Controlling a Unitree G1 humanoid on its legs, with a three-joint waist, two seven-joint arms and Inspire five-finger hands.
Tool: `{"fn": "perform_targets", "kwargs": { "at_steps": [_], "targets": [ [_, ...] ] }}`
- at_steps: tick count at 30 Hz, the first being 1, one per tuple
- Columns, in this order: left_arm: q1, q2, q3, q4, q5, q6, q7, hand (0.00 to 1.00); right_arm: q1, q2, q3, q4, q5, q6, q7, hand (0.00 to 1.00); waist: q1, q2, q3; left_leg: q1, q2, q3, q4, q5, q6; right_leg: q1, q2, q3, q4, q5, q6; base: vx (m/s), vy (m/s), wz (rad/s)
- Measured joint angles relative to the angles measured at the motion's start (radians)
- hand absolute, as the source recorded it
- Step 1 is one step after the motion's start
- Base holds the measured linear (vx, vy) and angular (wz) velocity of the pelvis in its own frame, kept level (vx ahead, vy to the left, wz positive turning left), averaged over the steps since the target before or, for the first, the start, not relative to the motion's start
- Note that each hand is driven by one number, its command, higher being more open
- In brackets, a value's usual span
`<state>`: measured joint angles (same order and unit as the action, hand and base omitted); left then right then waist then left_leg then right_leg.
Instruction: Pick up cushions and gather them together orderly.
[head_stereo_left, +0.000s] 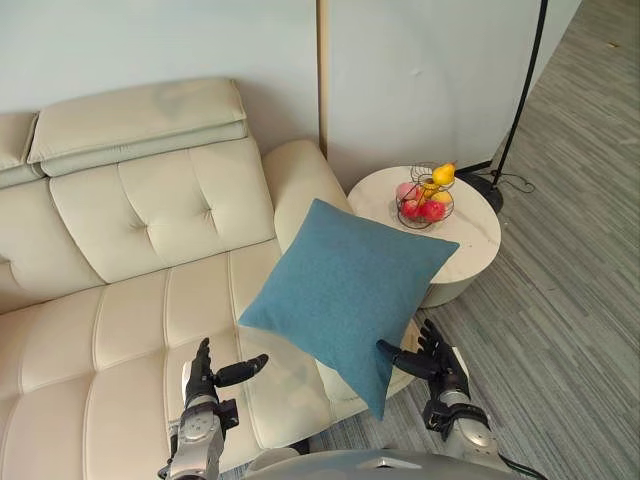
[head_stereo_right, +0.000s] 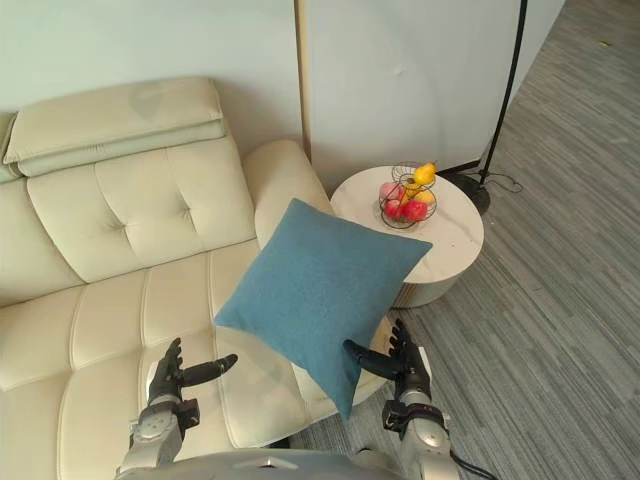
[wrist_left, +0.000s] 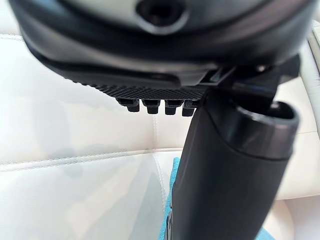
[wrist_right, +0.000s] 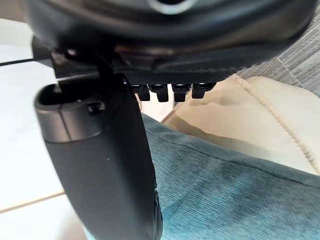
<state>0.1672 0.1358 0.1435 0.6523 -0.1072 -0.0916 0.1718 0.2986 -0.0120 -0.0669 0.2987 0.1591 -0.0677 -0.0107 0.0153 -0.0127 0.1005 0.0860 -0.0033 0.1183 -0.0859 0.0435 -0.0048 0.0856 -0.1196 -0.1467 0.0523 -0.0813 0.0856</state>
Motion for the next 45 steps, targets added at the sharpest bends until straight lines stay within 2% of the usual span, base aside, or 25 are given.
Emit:
{"fn": "perform_targets", "kwargs": {
  "at_steps": [5, 10, 13, 16, 20, 27, 33, 34, 39, 40, 45],
  "targets": [
    [-0.046, -0.005, -0.001, -0.008, 0.0, 0.0, 0.047, 1.0, -0.038, 0.001, 0.055, 0.104, 0.0, 0.002, -0.012, 1.0, 0.005, 0.0, 0.007, -0.025, 0.001, -0.018, 0.0, 0.003, -0.001, -0.009, 0.004, -0.016, -0.013, 0.005, -0.006, -0.01, -0.015, 0.1],
    [-0.134, -0.006, -0.001, -0.045, 0.003, 0.001, 0.109, 1.0, -0.11, 0.001, 0.09, 0.139, 0.012, 0.002, -0.043, 1.0, 0.009, -0.006, 0.065, -0.067, 0.008, -0.023, 0.0, 0.018, -0.004, -0.05, 0.013, -0.018, -0.013, 0.018, -0.018, -0.05, -0.017, 0.03],
    [-0.213, -0.005, -0.001, -0.054, 0.01, 0.003, 0.147, 1.0, -0.158, 0.001, 0.1, 0.15, 0.021, -0.005, -0.063, 1.0, 0.01, -0.018, 0.105, -0.114, 0.013, -0.025, 0.0, 0.034, -0.005, -0.093, 0.018, -0.018, -0.012, 0.033, -0.021, -0.06, -0.007, 0.02],
    [-0.284, -0.003, -0.001, -0.104, 0.012, 0.005, 0.184, 1.0, -0.186, 0.001, 0.111, 0.142, 0.022, -0.035, -0.078, 1.0, 0.011, -0.041, 0.141, -0.167, 0.017, -0.025, 0.017, 0.04, -0.003, -0.139, 0.02, -0.017, -0.007, 0.044, -0.024, -0.06, 0.008, 0.01],
    [-0.385, 0.011, -0.002, -0.121, 0.011, 0.005, 0.219, 1.0, -0.2, 0.0, 0.127, 0.099, 0.023, -0.054, -0.1, 1.0, 0.011, -0.045, 0.172, -0.229, 0.021, -0.02, 0.041, 0.041, -0.002, -0.197, 0.019, -0.009, 0.003, 0.056, -0.024, -0.08, 0.023, -0.04],
    [-0.517, 0.097, -0.056, -0.118, -0.043, -0.004, 0.211, 1.0, -0.208, 0.001, 0.135, 0.021, 0.042, -0.088, -0.112, 1.0, 0.011, -0.048, 0.22, -0.313, 0.04, -0.013, 0.063, 0.049, -0.01, -0.282, 0.032, 0.001, 0.014, 0.071, -0.033, -0.05, -0.003, -0.04],
    [-0.603, 0.104, -0.143, -0.075, -0.103, -0.02, 0.188, 1.0, -0.258, -0.004, 0.134, 0.01, 0.05, -0.094, -0.15, 1.0, 0.01, -0.051, 0.261, -0.351, 0.048, -0.013, 0.076, 0.058, -0.016, -0.318, 0.043, 0.004, 0.023, 0.081, -0.045, -0.03, -0.008, -0.01],
    [-0.61, 0.101, -0.164, -0.067, -0.105, -0.022, 0.187, 0.0, -0.269, -0.005, 0.134, 0.01, 0.054, -0.093, -0.156, 1.0, 0.01, -0.051, 0.268, -0.354, 0.05, -0.013, 0.078, 0.06, -0.017, -0.321, 0.045, 0.005, 0.024, 0.083, -0.047, -0.06, -0.007, -0.04],
    [-0.615, 0.096, -0.247, -0.036, -0.118, -0.05, 0.177, 0.0, -0.334, -0.013, 0.145, 0.016, 0.061, -0.08, -0.197, 1.0, 0.011, -0.045, 0.287, -0.378, 0.065, -0.012, 0.073, 0.085, -0.021, -0.351, 0.059, 0.008, 0.028, 0.102, -0.059, -0.07, -0.008, -0.03],
    [-0.615, 0.097, -0.254, -0.036, -0.118, -0.05, 0.176, 0.0, -0.339, -0.017, 0.149, 0.016, 0.061, -0.079, -0.2, 0.0, 0.012, -0.044, 0.29, -0.378, 0.066, -0.012, 0.072, 0.086, -0.022, -0.351, 0.06, 0.008, 0.028, 0.104, -0.06, -0.09, -0.001, -0.04],
    [-0.615, 0.115, -0.256, -0.036, -0.117, -0.052, 0.174, 0.0, -0.378, -0.047, 0.174, 0.018, 0.065, -0.064, -0.211, 0.0, 0.012, -0.03, 0.299, -0.373, 0.079, -0.014, 0.047, 0.107, -0.033, -0.355, 0.067, 0.01, 0.02, 0.124, -0.066, -0.07, 0.007, -0.03]
  ]
}}
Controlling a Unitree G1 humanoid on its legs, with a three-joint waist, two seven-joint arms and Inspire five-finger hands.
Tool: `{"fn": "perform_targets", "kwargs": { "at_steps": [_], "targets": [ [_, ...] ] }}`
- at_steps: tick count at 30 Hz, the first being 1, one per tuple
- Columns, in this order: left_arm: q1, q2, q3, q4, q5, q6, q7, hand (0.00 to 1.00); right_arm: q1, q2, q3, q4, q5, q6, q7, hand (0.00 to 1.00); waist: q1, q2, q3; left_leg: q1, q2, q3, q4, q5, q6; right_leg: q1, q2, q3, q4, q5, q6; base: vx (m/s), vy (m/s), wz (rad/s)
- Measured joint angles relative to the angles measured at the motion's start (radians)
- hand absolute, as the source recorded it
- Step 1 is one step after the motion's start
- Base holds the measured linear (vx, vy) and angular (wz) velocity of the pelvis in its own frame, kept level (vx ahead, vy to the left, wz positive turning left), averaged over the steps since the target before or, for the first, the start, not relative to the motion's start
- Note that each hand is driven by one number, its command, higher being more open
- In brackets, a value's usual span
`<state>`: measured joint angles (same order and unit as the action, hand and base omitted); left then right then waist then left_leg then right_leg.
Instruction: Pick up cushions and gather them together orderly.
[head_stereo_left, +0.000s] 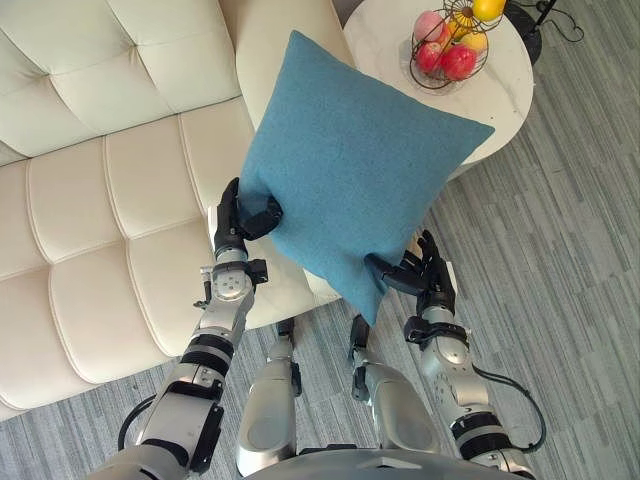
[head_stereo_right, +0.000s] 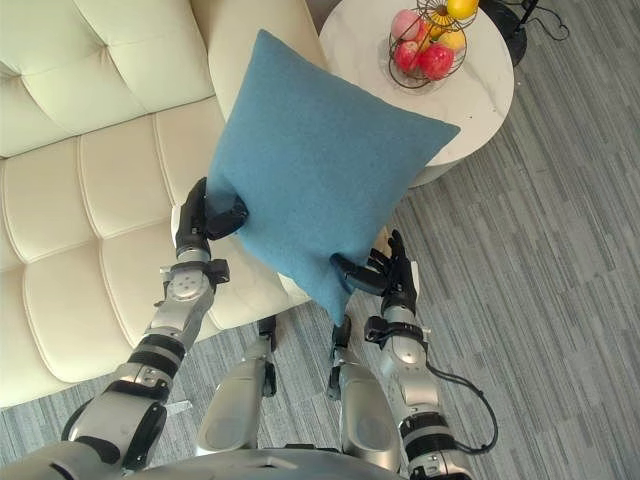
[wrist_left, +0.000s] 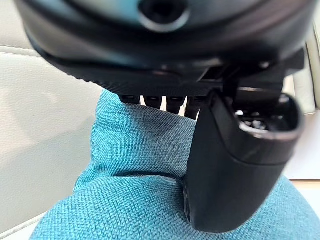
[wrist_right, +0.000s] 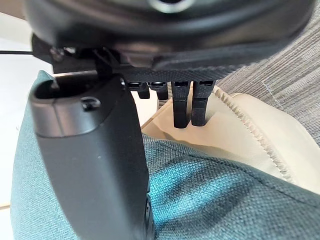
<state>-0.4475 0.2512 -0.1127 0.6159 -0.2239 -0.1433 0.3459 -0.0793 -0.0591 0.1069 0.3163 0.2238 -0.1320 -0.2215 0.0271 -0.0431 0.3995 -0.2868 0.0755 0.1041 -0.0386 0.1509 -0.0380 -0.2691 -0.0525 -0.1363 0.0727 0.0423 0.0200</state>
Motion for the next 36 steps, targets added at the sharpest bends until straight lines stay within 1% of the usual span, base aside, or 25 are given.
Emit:
{"fn": "perform_targets", "kwargs": {
  "at_steps": [4, 6, 8, 9, 10, 12, 14, 15, 17, 19, 21, 22, 25, 26, 28, 29, 33, 35, 36],
  "targets": [
    [0.01, 0.019, 0.0, -0.007, -0.004, 0.0, -0.004, 0.0, -0.01, -0.028, 0.023, 0.0, 0.014, 0.002, 0.0, 0.0, 0.003, 0.005, 0.001, 0.013, 0.005, -0.006, -0.026, 0.02, -0.007, 0.01, 0.007, -0.003, -0.015, 0.013, -0.004, -0.05, 0.005, 0.0],
    [0.047, 0.016, -0.002, -0.044, -0.009, 0.0, -0.02, 0.0, -0.01, -0.03, 0.033, 0.0, 0.015, 0.011, 0.001, 0.0, 0.003, 0.007, 0.0, 0.04, 0.006, -0.006, -0.04, 0.023, -0.007, 0.036, 0.009, -0.004, -0.029, 0.016, -0.002, 0.0, 0.0, 0.0],
    [0.092, 0.009, -0.026, -0.092, -0.012, 0.0, -0.032, 0.0, -0.025, -0.032, 0.036, 0.002, 0.017, 0.013, 0.005, 0.0, 0.004, 0.023, -0.01, 0.059, 0.002, -0.015, -0.047, 0.028, -0.003, 0.063, 0.009, -0.016, -0.043, 0.016, -0.001, 0.02, 0.027, 0.11],
    [0.098, 0.007, -0.028, -0.096, -0.012, 0.0, -0.038, 0.0, -0.027, -0.032, 0.032, 0.004, 0.017, 0.013, 0.006, 0.0, 0.004, 0.028, -0.015, 0.059, -0.002, -0.02, -0.047, 0.029, -0.002, 0.067, 0.008, -0.021, -0.047, 0.016, -0.001, 0.04, 0.033, 0.25],
    [0.127, -0.004, -0.03, -0.103, -0.022, 0.0, -0.069, 0.0, -0.027, -0.033, 0.013, 0.02, 0.017, 0.014, 0.008, 0.0, 0.002, 0.042, -0.037, 0.06, -0.006, -0.034, -0.047, 0.031, -0.002, 0.08, 0.009, -0.035, -0.06, 0.016, 0.0, 0.03, 0.024, 0.21],
    [0.166, -0.013, -0.03, -0.104, -0.025, 0.0, -0.088, 0.0, -0.03, -0.034, 0.006, 0.045, 0.016, 0.019, 0.02, 0.0, 0.005, 0.05, -0.064, 0.063, -0.007, -0.042, -0.047, 0.031, -0.001, 0.088, 0.012, -0.043, -0.064, 0.015, 0.002, 0.04, -0.003, 0.17],
    [0.212, -0.032, -0.035, -0.104, -0.045, 0.003, -0.108, 0.0, -0.026, -0.034, -0.002, 0.078, 0.013, 0.026, 0.028, 0.0, 0.005, 0.061, -0.082, 0.088, -0.01, -0.063, -0.047, 0.031, -0.002, 0.125, 0.011, -0.058, -0.071, 0.01, 0.008, 0.04, 0.001, 0.21],
    [0.226, -0.037, -0.035, -0.105, -0.047, 0.003, -0.111, 0.0, -0.025, -0.034, -0.003, 0.084, 0.013, 0.028, 0.029, 0.0, 0.006, 0.062, -0.085, 0.098, -0.01, -0.066, -0.047, 0.03, -0.002, 0.136, 0.011, -0.059, -0.071, 0.008, 0.01, -0.02, 0.014, 0.17],
    [0.282, -0.045, -0.035, -0.115, -0.052, 0.005, -0.117, 0.0, -0.013, -0.035, -0.004, 0.101, 0.013, 0.036, 0.044, 0.0, 0.008, 0.062, -0.126, 0.11, -0.01, -0.07, -0.048, 0.029, -0.003, 0.151, 0.011, -0.062, -0.073, 0.002, 0.008, -0.03, 0.014, 0.06],
    [0.318, -0.054, -0.035, -0.117, -0.053, 0.006, -0.121, 0.0, -0.003, -0.036, -0.004, 0.112, 0.013, 0.041, 0.054, 0.0, 0.008, 0.069, -0.155, 0.12, -0.009, -0.078, -0.048, 0.028, -0.005, 0.164, 0.012, -0.068, -0.073, 0.001, 0.006, -0.06, 0.019, 0.09],
    [0.349, -0.063, -0.035, -0.125, -0.062, 0.014, -0.128, 0.0, 0.02, -0.041, -0.004, 0.115, 0.013, 0.05, 0.062, 0.0, 0.012, 0.074, -0.17, 0.14, -0.008, -0.089, -0.048, 0.023, -0.012, 0.19, 0.008, -0.077, -0.075, -0.003, 0.006, -0.07, 0.03, 0.13],
    [0.376, -0.064, -0.035, -0.138, -0.065, 0.015, -0.13, 0.0, 0.034, -0.041, -0.003, 0.115, 0.013, 0.056, 0.069, 0.0, 0.016, 0.074, -0.188, 0.141, -0.007, -0.09, -0.049, 0.019, -0.016, 0.192, 0.009, -0.078, -0.075, -0.006, 0.009, -0.05, 0.021, 0.07],
    [0.467, -0.071, -0.034, -0.203, -0.089, 0.021, -0.137, 0.0, 0.082, -0.041, 0.0, 0.114, 0.012, 0.076, 0.088, 0.0, 0.018, 0.081, -0.226, 0.152, -0.006, -0.11, -0.049, 0.018, -0.018, 0.215, 0.008, -0.096, -0.086, -0.006, 0.009, -0.05, 0.004, 0.14],
    [0.468, -0.071, -0.034, -0.204, -0.089, 0.021, -0.137, 0.0, 0.083, -0.041, 0.0, 0.114, 0.012, 0.076, 0.088, 0.0, 0.018, 0.081, -0.227, 0.152, -0.006, -0.11, -0.049, 0.018, -0.018, 0.216, 0.008, -0.096, -0.086, -0.006, 0.009, -0.02, 0.002, 0.21],
    [0.528, -0.088, -0.036, -0.286, -0.1, 0.029, -0.136, 0.0, 0.135, -0.041, -0.001, 0.074, 0.01, 0.085, 0.09, 0.0, 0.024, 0.085, -0.234, 0.173, -0.009, -0.126, -0.049, 0.017, -0.02, 0.248, 0.006, -0.112, -0.088, -0.01, 0.009, -0.01, 0.003, 0.19],
    [0.536, -0.091, -0.036, -0.301, -0.1, 0.03, -0.136, 0.0, 0.145, -0.041, -0.001, 0.06, 0.009, 0.086, 0.09, 0.0, 0.024, 0.086, -0.235, 0.175, -0.009, -0.13, -0.049, 0.017, -0.02, 0.251, 0.005, -0.115, -0.088, -0.01, 0.008, -0.01, 0.001, 0.21],
    [0.633, -0.107, -0.037, -0.453, -0.122, 0.033, -0.136, 0.0, 0.266, -0.041, -0.002, -0.118, -0.049, 0.087, 0.089, 0.0, 0.023, 0.095, -0.256, 0.207, -0.017, -0.157, -0.049, 0.013, -0.025, 0.288, 0.0, -0.141, -0.068, -0.035, 0.008, 0.02, -0.003, 0.2],
    [0.692, -0.13, -0.037, -0.527, -0.134, 0.033, -0.136, 0.0, 0.328, -0.041, -0.004, -0.215, -0.078, 0.085, 0.089, 0.0, 0.021, 0.101, -0.285, 0.212, -0.024, -0.174, -0.048, 0.012, -0.027, 0.292, -0.004, -0.16, -0.048, -0.054, 0.009, 0.02, -0.004, 0.22],
    [0.702, -0.137, -0.037, -0.539, -0.14, 0.032, -0.136, 0.0, 0.337, -0.041, -0.004, -0.232, -0.086, 0.085, 0.089, 0.0, 0.021, 0.103, -0.293, 0.214, -0.025, -0.177, -0.048, 0.012, -0.026, 0.293, -0.005, -0.163, -0.043, -0.059, 0.009, 0.02, -0.011, 0.26]
  ]
}}
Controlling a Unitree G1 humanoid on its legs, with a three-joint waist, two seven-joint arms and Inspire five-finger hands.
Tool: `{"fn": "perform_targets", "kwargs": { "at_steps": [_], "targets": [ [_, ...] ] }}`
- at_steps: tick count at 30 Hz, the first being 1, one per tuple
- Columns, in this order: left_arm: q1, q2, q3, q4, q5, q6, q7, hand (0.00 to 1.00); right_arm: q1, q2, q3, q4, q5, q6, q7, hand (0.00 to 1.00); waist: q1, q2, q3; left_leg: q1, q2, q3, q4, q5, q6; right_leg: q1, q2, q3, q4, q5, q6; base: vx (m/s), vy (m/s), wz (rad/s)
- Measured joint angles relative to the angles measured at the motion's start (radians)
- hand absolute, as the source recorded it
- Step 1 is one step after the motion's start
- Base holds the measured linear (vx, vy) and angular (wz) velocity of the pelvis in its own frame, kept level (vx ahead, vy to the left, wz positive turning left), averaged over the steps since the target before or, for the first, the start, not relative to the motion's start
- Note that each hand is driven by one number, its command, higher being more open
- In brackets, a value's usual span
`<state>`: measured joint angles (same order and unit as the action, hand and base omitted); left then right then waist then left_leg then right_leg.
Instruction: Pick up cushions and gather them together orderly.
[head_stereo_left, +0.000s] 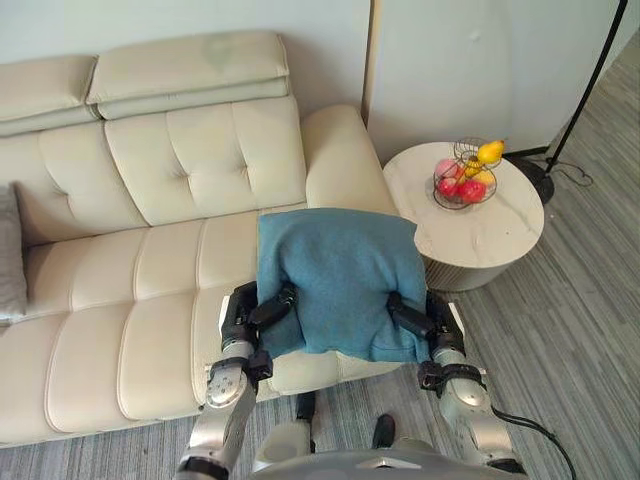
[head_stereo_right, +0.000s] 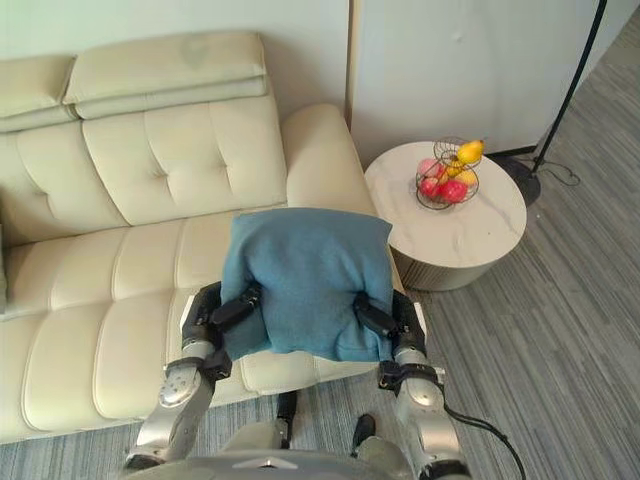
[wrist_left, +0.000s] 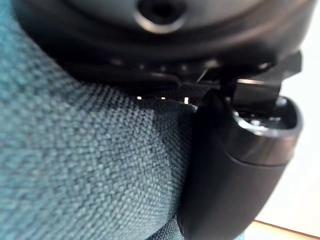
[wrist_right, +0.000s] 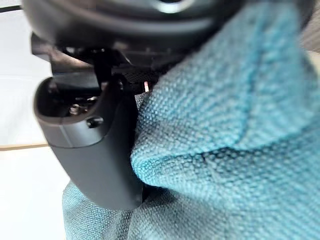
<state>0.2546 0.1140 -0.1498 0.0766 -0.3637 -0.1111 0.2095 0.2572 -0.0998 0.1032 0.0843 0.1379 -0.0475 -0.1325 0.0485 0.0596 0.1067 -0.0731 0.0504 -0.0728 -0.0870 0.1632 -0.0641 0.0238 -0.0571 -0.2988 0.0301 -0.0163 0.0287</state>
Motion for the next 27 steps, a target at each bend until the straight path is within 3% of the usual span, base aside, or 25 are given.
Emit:
{"fn": "perform_targets", "kwargs": {
  "at_steps": [4, 8, 10, 12, 13, 16, 19, 21, 23, 25, 27],
  "targets": [
    [0.058, -0.027, -0.002, -0.099, -0.045, -0.002, 0.0, 0.0, 0.06, 0.001, 0.002, -0.144, -0.03, -0.006, -0.01, 0.0, 0.002, 0.006, -0.008, 0.016, -0.001, -0.048, 0.001, -0.003, -0.008, 0.021, -0.001, -0.048, 0.058, -0.051, -0.001, -0.01, -0.037, 0.37],
    [0.083, -0.045, -0.005, -0.198, -0.066, -0.023, 0.005, 0.0, 0.075, 0.002, 0.02, -0.27, -0.08, -0.031, -0.056, 0.0, 0.015, 0.005, -0.012, -0.06, -0.007, -0.116, 0.059, -0.012, -0.028, -0.047, -0.023, -0.123, 0.184, -0.126, -0.016, -0.05, -0.056, 0.56],
    [0.083, -0.065, -0.011, -0.21, -0.07, -0.037, 0.018, 0.0, 0.063, 0.003, 0.027, -0.291, -0.1, -0.044, -0.083, 0.0, 0.024, 0.012, -0.031, -0.124, 0.015, -0.047, 0.104, -0.082, -0.003, -0.076, -0.034, -0.181, 0.218, -0.134, -0.027, -0.06, -0.07, 0.6],
    [0.074, -0.063, -0.033, -0.206, -0.08, -0.049, 0.027, 0.0, 0.013, 0.001, 0.026, -0.267, -0.12, -0.046, -0.113, 0.0, 0.027, -0.012, -0.027, -0.188, 0.028, 0.095, 0.254, -0.129, 0.033, -0.086, -0.084, -0.208, 0.216, -0.134, -0.035, 0.01, 0.011, 0.57],
    [0.074, -0.063, -0.039, -0.203, -0.082, -0.049, 0.028, 0.0, -0.003, 0.0, 0.022, -0.253, -0.12, -0.046, -0.12, 0.0, 0.025, -0.011, -0.028, -0.193, 0.035, 0.123, 0.305, -0.131, 0.032, -0.082, -0.094, -0.216, 0.216, -0.133, -0.035, 0.03, 0.027, 0.39],
    [0.061, -0.063, -0.058, -0.155, -0.099, -0.062, 0.027, 0.0, -0.049, -0.027, 0.007, -0.177, -0.129, -0.047, -0.128, 0.0, 0.016, 0.024, -0.051, -0.153, 0.095, 0.199, 0.398, -0.187, 0.041, -0.072, -0.109, -0.248, 0.224, -0.126, -0.023, 0.06, 0.142, 0.28],
    [0.029, -0.055, -0.078, -0.122, -0.1, -0.062, 0.027, 0.0, -0.073, -0.022, -0.019, -0.118, -0.136, -0.047, -0.13, 0.0, -0.003, 0.028, -0.058, -0.114, 0.062, 0.208, 0.266, -0.173, 0.019, -0.071, -0.128, -0.267, 0.215, -0.104, 0.011, 0.01, 0.257, 0.4],
    [0.012, -0.033, -0.094, -0.094, -0.101, -0.062, 0.027, 0.0, -0.075, -0.005, -0.043, -0.082, -0.137, -0.045, -0.13, 0.0, -0.008, -0.003, -0.055, -0.083, 0.016, 0.197, 0.176, -0.119, 0.04, -0.067, -0.157, -0.274, 0.193, -0.079, 0.034, -0.01, 0.169, 0.41],
    [0.011, -0.028, -0.112, -0.056, -0.102, -0.06, 0.027, 0.0, -0.067, 0.001, -0.049, -0.059, -0.138, -0.043, -0.13, 0.0, -0.013, -0.01, -0.052, -0.042, -0.03, 0.176, 0.12, -0.095, 0.061, -0.033, -0.19, -0.282, 0.177, -0.062, 0.057, -0.01, 0.222, 0.37],
    [0.011, -0.028, -0.113, -0.045, -0.106, -0.054, 0.027, 0.0, -0.057, 0.005, -0.05, -0.053, -0.14, -0.041, -0.13, 0.0, -0.015, -0.011, -0.047, -0.015, -0.064, 0.161, 0.08, -0.086, 0.074, -0.022, -0.221, -0.284, 0.202, -0.061, 0.06, -0.01, 0.241, 0.43],
    [0.011, -0.024, -0.112, -0.046, -0.106, -0.054, 0.027, 0.0, -0.05, 0.024, -0.057, -0.049, -0.146, -0.041, -0.128, 0.0, -0.017, -0.017, -0.037, -0.012, -0.088, 0.143, 0.079, -0.094, 0.087, -0.047, -0.257, -0.227, 0.283, -0.07, 0.044, -0.03, 0.2, 0.39]
  ]
}}
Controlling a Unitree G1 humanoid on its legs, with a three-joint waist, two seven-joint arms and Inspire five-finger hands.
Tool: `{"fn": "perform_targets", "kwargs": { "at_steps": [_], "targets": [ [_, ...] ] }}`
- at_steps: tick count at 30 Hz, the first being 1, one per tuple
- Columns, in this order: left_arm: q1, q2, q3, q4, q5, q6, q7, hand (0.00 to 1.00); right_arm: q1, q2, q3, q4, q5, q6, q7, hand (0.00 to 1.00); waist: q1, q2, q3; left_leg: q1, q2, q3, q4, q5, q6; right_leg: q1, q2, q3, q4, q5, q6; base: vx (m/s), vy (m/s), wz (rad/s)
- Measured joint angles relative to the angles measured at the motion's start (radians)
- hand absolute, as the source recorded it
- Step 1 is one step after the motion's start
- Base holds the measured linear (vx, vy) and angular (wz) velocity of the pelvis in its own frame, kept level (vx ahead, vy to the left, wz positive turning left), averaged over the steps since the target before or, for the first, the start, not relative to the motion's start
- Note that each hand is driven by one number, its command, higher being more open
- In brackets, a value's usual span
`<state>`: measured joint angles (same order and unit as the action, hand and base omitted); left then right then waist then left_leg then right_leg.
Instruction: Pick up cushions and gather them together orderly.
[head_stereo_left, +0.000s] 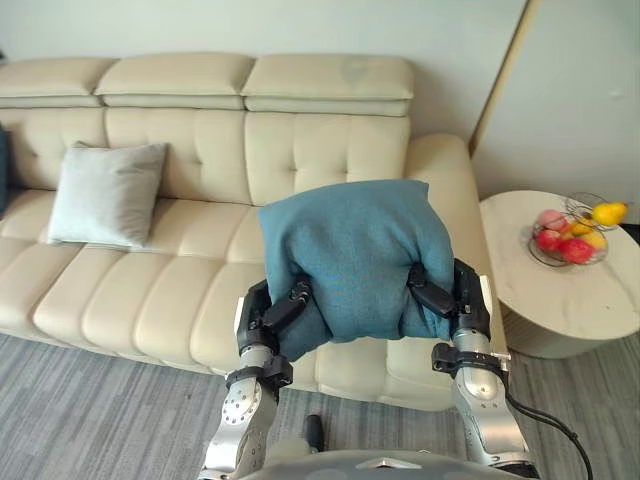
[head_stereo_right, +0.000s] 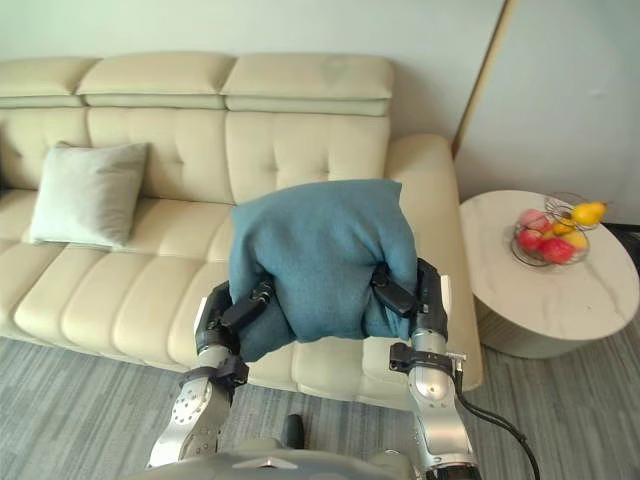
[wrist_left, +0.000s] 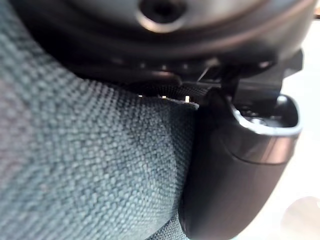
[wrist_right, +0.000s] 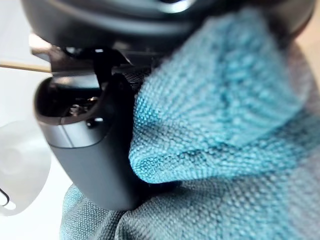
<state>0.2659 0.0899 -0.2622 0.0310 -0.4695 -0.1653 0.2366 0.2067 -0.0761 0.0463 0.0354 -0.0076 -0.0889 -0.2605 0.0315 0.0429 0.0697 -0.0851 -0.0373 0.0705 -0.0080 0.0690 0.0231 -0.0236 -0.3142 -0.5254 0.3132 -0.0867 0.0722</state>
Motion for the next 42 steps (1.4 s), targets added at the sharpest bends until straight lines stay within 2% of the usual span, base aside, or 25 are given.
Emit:
{"fn": "perform_targets", "kwargs": {
  "at_steps": [1, 2, 3, 4, 6, 7, 11, 13, 14, 15, 16, 18, 20, 21, 22, 23, 24, 25, 26, 27, 31, 35, 37, 41, 42],
  "targets": [
    [0.0, 0.004, 0.003, 0.0, 0.0, 0.0, 0.0, 0.0, 0.001, 0.005, 0.0, 0.002, -0.002, 0.0, 0.003, 0.0, 0.0, -0.005, 0.004, 0.002, -0.003, -0.002, 0.0, -0.002, 0.003, -0.016, -0.002, 0.054, 0.027, -0.003, -0.011, -0.02, 0.161, 0.18],
    [0.0, 0.008, 0.017, -0.001, 0.0, 0.0, 0.0, 0.0, 0.001, 0.025, 0.002, 0.002, -0.012, 0.0, 0.013, 0.0, 0.0, -0.014, 0.014, 0.005, -0.003, -0.005, -0.003, -0.004, 0.006, -0.046, 0.023, 0.172, 0.062, -0.027, -0.032, 0.0, 0.113, 0.17],
    [0.0, 0.011, 0.025, -0.001, 0.0, 0.0, 0.0, 0.0, 0.0, 0.036, 0.005, 0.002, -0.012, 0.0, 0.017, 0.0, -0.001, -0.02, 0.02, 0.006, 0.002, -0.007, -0.005, -0.004, 0.009, -0.054, 0.061, 0.231, 0.059, -0.049, -0.027, 0.01, 0.03, 0.12],
    [0.001, 0.014, 0.031, -0.002, 0.0, 0.0, 0.0, 0.0, -0.001, 0.039, 0.012, 0.002, -0.012, 0.0, 0.017, 0.0, -0.001, -0.027, 0.024, 0.005, 0.004, -0.008, -0.009, -0.004, 0.015, -0.064, 0.096, 0.256, 0.053, -0.066, -0.023, 0.01, -0.079, 0.06],
    [0.001, 0.019, 0.041, -0.004, 0.0, 0.002, 0.0, 0.0, -0.007, 0.038, 0.02, 0.004, -0.012, 0.0, 0.022, 0.0, -0.005, -0.049, 0.035, -0.002, 0.001, -0.009, -0.007, 0.003, 0.031, -0.073, 0.191, 0.261, -0.032, -0.08, -0.04, 0.0, -0.105, 0.08],
    [0.002, 0.011, 0.039, -0.004, 0.0, 0.009, 0.0, 0.0, -0.008, 0.033, 0.018, 0.007, -0.012, 0.0, 0.022, 0.0, -0.018, -0.04, 0.039, -0.006, 0.002, -0.021, 0.001, 0.004, 0.029, -0.056, 0.205, 0.275, -0.05, -0.074, -0.047, 0.02, -0.063, 0.17],
    [0.006, 0.009, 0.025, -0.015, 0.009, 0.027, -0.003, 0.0, 0.006, 0.017, 0.009, 0.015, -0.011, 0.003, 0.019, 0.0, -0.045, -0.039, 0.039, -0.011, 0.004, -0.051, 0.032, -0.001, -0.001, -0.021, 0.213, 0.252, -0.077, -0.072, -0.056, 0.07, -0.052, 0.19],
    [0.002, 0.004, 0.004, -0.016, 0.01, 0.027, -0.009, 0.0, 0.031, 0.017, -0.012, 0.004, -0.009, 0.004, 0.017, 0.0, -0.048, -0.038, 0.039, -0.036, 0.005, -0.07, 0.103, -0.04, -0.018, 0.019, 0.218, 0.22, -0.113, -0.071, -0.055, 0.07, -0.058, 0.45],
    [0.005, -0.006, -0.006, -0.018, 0.011, 0.027, -0.018, 0.0, 0.058, 0.017, -0.026, -0.026, -0.009, 0.008, 0.016, 0.0, -0.046, -0.037, 0.04, -0.07, 0.008, -0.076, 0.196, -0.085, -0.045, 0.049, 0.221, 0.195, -0.135, -0.071, -0.055, 0.08, -0.051, 0.46],
    [0.011, -0.019, -0.006, -0.02, 0.011, 0.027, -0.024, 0.0, 0.081, 0.016, -0.027, -0.061, -0.009, 0.013, 0.014, 0.0, -0.039, -0.035, 0.042, -0.113, 0.023, -0.048, 0.301, -0.125, -0.068, 0.072, 0.227, 0.184, -0.144, -0.071, -0.055, 0.07, -0.044, 0.31],
    [0.026, -0.027, -0.004, -0.032, 0.011, 0.027, -0.024, 0.0, 0.099, 0.016, -0.023, -0.1, -0.009, 0.016, 0.014, 0.0, -0.032, -0.027, 0.042, -0.148, 0.054, 0.013, 0.394, -0.163, -0.075, 0.091, 0.241, 0.185, -0.154, -0.071, -0.056, 0.05, -0.019, 0.0],
    [0.046, -0.031, -0.004, -0.048, 0.01, 0.026, -0.027, 0.0, 0.119, 0.016, -0.018, -0.156, -0.009, 0.016, 0.015, 0.0, -0.011, -0.018, 0.038, -0.163, 0.091, 0.082, 0.465, -0.205, -0.046, 0.109, 0.254, 0.2, -0.162, -0.074, -0.061, 0.11, 0.042, -0.25],
    [0.041, -0.039, -0.002, -0.051, 0.01, 0.021, -0.03, 0.0, 0.113, 0.017, -0.018, -0.187, -0.008, 0.015, 0.015, 0.0, -0.004, -0.016, 0.036, -0.165, 0.096, 0.089, 0.469, -0.25, -0.021, 0.1, 0.253, 0.22, -0.163, -0.075, -0.061, 0.11, 0.094, -0.25],
    [0.036, -0.038, -0.002, -0.051, 0.01, 0.021, -0.031, 0.0, 0.106, 0.021, -0.018, -0.188, -0.008, 0.015, 0.015, 0.0, -0.001, -0.022, 0.039, -0.173, 0.1, 0.088, 0.49, -0.273, -0.012, 0.097, 0.245, 0.229, -0.159, -0.075, -0.06, 0.08, 0.149, -0.26],
    [0.025, -0.028, 0.0, -0.051, 0.01, 0.021, -0.031, 0.0, 0.097, 0.041, -0.02, -0.186, -0.008, 0.015, 0.012, 0.0, 0.002, -0.046, 0.052, -0.201, 0.112, 0.05, 0.539, -0.288, -0.016, 0.096, 0.214, 0.252, -0.148, -0.083, -0.046, 0.07, 0.154, -0.31],
    [0.025, -0.026, 0.0, -0.051, 0.01, 0.021, -0.031, 0.0, 0.096, 0.044, -0.019, -0.185, -0.008, 0.015, 0.012, 0.0, 0.004, -0.054, 0.056, -0.204, 0.12, 0.02, 0.531, -0.284, -0.026, 0.095, 0.204, 0.263, -0.142, -0.086, -0.038, 0.06, 0.167, -0.38],
    [0.028, -0.026, -0.001, -0.051, 0.01, 0.021, -0.031, 0.0, 0.096, 0.042, -0.019, -0.184, -0.009, 0.015, 0.012, 0.0, 0.007, -0.055, 0.056, -0.198, 0.143, -0.032, 0.484, -0.266, -0.059, 0.094, 0.195, 0.28, -0.135, -0.092, -0.023, 0.09, 0.232, -0.41],
    [0.034, -0.024, -0.004, -0.048, 0.01, 0.022, -0.031, 0.0, 0.093, 0.035, -0.02, -0.175, -0.009, 0.014, 0.012, 0.0, 0.008, -0.045, 0.052, -0.176, 0.17, -0.063, 0.408, -0.197, -0.122, 0.097, 0.191, 0.302, -0.128, -0.104, 0.015, 0.15, 0.325, -0.36],
    [0.03, -0.007, -0.005, -0.043, 0.01, 0.029, -0.031, 0.0, 0.092, 0.047, -0.02, -0.147, -0.009, 0.02, 0.01, 0.0, 0.001, -0.081, 0.04, -0.155, 0.122, -0.046, 0.383, -0.185, -0.093, 0.092, 0.149, 0.33, -0.133, -0.098, 0.024, 0.2, 0.408, -0.13],
    [0.025, 0.0, -0.006, -0.044, 0.01, 0.029, -0.031, 0.0, 0.091, 0.054, -0.022, -0.144, -0.009, 0.02, 0.01, 0.0, -0.009, -0.093, 0.039, -0.156, 0.094, -0.041, 0.386, -0.184, -0.088, 0.091, 0.122, 0.347, -0.14, -0.095, 0.029, 0.15, 0.315, 0.03],
    [0.025, 0.026, -0.006, -0.044, 0.01, 0.026, -0.026, 0.0, 0.062, 0.066, -0.022, -0.081, -0.01, 0.02, 0.012, 0.0, -0.005, -0.092, 0.035, -0.136, 0.049, -0.026, 0.377, -0.186, -0.073, 0.099, 0.082, 0.374, -0.157, -0.057, 0.054, 0.07, 0.2, -0.06],
    [0.028, 0.049, -0.016, -0.043, 0.01, 0.025, -0.026, 0.0, 0.049, 0.067, -0.022, -0.046, -0.011, 0.02, 0.016, 0.0, -0.005, -0.093, 0.033, -0.119, 0.035, -0.027, 0.322, -0.169, -0.05, 0.099, 0.075, 0.378, -0.18, -0.053, 0.051, -0.02, 0.007, -0.04],
    [0.032, 0.07, -0.043, -0.043, 0.01, 0.026, -0.026, 0.0, 0.047, 0.049, -0.026, -0.013, -0.011, 0.02, 0.016, 0.0, -0.005, -0.092, 0.031, -0.101, 0.032, -0.018, 0.271, -0.141, -0.05, 0.095, 0.072, 0.394, -0.203, -0.048, 0.047, -0.05, -0.032, -0.15],
    [0.032, 0.082, -0.047, -0.042, 0.011, 0.03, -0.026, 0.0, 0.045, 0.026, -0.025, 0.031, -0.012, 0.021, 0.016, 0.0, -0.014, -0.092, 0.026, -0.09, 0.036, 0.007, 0.161, -0.075, -0.058, 0.049, 0.081, 0.424, -0.23, -0.03, 0.069, -0.07, -0.047, -0.21],
    [0.03, 0.082, -0.048, -0.042, 0.012, 0.035, -0.026, 0.0, 0.045, 0.025, -0.025, 0.04, -0.014, 0.021, 0.016, 0.0, -0.017, -0.09, 0.025, -0.09, 0.042, 0.008, 0.139, -0.06, -0.061, 0.037, 0.088, 0.427, -0.233, -0.025, 0.065, -0.04, -0.058, -0.09]
  ]
}}
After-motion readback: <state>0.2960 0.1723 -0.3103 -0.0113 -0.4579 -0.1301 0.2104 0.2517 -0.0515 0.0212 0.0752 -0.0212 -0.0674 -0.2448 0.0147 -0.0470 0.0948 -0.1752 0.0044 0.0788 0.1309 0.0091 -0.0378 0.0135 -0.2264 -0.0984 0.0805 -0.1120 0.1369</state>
